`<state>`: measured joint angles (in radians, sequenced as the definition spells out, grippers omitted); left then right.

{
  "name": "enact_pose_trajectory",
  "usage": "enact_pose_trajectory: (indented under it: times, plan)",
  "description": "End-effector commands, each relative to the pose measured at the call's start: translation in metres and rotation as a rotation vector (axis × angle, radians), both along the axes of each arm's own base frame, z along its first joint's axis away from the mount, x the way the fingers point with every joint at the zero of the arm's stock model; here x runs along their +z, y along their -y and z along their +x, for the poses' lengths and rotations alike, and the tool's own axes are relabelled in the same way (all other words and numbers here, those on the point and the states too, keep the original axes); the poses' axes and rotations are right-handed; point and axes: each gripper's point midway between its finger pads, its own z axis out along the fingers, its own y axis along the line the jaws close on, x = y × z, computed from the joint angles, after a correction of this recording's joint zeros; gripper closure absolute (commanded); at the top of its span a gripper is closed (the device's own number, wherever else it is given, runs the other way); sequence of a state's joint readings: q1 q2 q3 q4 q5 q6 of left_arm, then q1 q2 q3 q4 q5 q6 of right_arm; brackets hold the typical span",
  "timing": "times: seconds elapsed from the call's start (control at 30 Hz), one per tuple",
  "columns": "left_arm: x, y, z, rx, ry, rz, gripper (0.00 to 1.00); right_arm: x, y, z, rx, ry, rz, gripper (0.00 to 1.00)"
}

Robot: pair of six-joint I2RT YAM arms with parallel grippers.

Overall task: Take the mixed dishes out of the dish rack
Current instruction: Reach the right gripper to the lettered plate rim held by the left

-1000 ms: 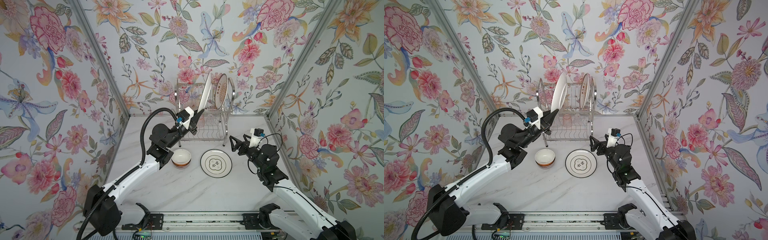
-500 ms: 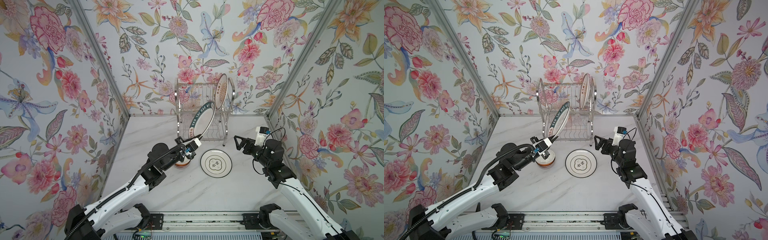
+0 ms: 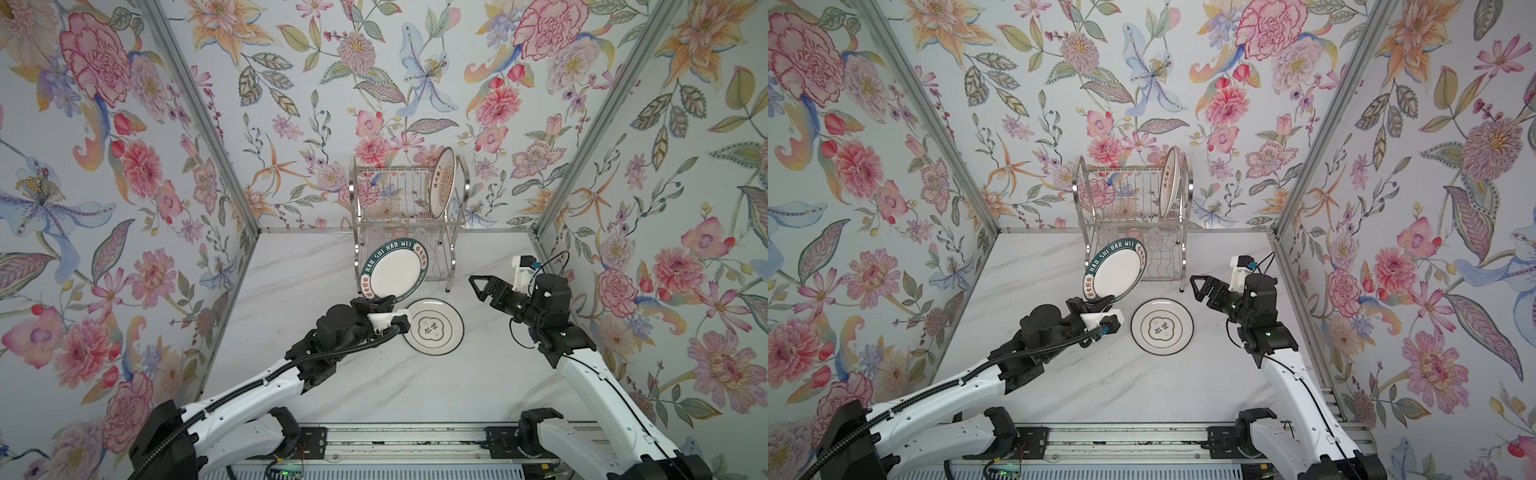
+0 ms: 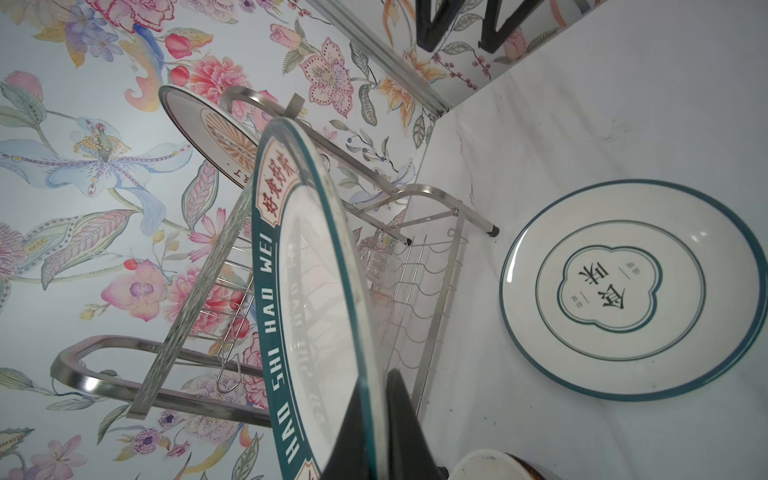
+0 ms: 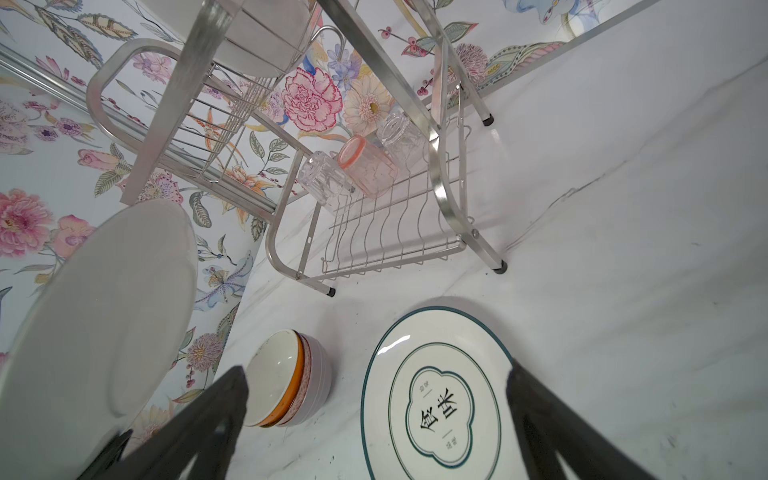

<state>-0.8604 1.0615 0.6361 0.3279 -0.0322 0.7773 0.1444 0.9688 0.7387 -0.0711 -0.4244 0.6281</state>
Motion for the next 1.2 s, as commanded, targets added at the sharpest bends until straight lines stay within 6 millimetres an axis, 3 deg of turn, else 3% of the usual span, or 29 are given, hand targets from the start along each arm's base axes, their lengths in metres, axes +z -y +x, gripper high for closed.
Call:
enact_pose_trajectory:
  times: [0.0, 0.33, 0.73, 1.17]
  plan:
    - [0.003, 0.006, 0.006, 0.018, 0.114, 0.070, 1.00, 0.017, -0.013, -0.003, 0.086, 0.003, 0.070, 0.06]
    - [-0.047, 0.032, 0.011, -0.039, 0.155, 0.286, 1.00, 0.010, -0.039, 0.006, 0.224, -0.048, 0.159, 0.14]
    - [-0.066, 0.063, 0.010, -0.105, 0.186, 0.337, 1.00, -0.036, -0.069, 0.018, 0.282, -0.194, 0.091, 0.29]
    - [-0.072, 0.072, 0.010, -0.130, 0.186, 0.336, 1.00, -0.074, -0.082, 0.027, 0.304, -0.351, 0.073, 0.51]
